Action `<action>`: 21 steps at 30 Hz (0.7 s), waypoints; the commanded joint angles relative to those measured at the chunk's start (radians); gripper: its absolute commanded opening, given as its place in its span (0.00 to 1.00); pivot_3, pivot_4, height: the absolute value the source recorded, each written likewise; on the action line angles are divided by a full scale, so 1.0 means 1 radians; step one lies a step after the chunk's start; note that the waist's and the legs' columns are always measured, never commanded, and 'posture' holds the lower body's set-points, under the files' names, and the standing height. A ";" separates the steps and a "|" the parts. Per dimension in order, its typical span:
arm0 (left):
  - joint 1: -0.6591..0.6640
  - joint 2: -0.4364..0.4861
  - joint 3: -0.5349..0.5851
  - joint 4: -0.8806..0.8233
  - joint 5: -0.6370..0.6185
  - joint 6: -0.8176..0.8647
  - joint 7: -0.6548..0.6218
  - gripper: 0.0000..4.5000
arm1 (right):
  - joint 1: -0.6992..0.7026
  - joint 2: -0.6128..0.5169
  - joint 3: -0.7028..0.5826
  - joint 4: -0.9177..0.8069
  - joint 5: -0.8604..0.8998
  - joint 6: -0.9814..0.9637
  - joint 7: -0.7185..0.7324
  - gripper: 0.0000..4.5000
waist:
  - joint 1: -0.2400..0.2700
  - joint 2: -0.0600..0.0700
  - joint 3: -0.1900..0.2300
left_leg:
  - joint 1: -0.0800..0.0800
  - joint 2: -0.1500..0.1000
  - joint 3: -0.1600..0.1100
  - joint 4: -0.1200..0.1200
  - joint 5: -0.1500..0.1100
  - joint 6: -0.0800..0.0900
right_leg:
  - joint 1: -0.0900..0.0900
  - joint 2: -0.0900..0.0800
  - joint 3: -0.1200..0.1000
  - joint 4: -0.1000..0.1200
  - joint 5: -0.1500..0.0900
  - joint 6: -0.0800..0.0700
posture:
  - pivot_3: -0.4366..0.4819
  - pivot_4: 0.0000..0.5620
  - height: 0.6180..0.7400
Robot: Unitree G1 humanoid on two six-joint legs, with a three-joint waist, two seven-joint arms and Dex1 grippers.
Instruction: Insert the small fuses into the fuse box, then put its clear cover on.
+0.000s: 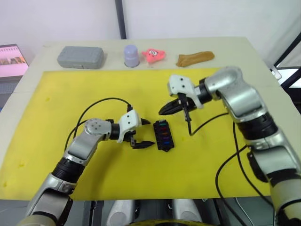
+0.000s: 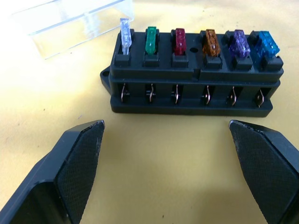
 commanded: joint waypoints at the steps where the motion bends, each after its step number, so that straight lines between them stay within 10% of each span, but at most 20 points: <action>1: -0.012 0.009 0.022 -0.019 -0.003 -0.015 -0.006 1.00 | 0.025 0.022 -0.077 0.012 0.047 -0.043 -0.050 0.01 | 0.000 0.000 0.000 | 0.000 0.000 0.000 0.000 0.000 0.000 | 0.000 0.000 0.000 0.000 0.000 0.000 | 0.48 0.27 0.93; 21: -0.013 0.027 0.019 -0.039 -0.007 -0.001 -0.018 1.00 | 0.127 0.049 -0.042 0.156 0.041 -0.089 -0.095 0.01 | -0.001 0.000 0.000 | 0.001 0.000 0.000 0.000 0.000 0.000 | 0.000 0.001 0.000 0.002 0.000 0.000 | 0.48 0.27 0.93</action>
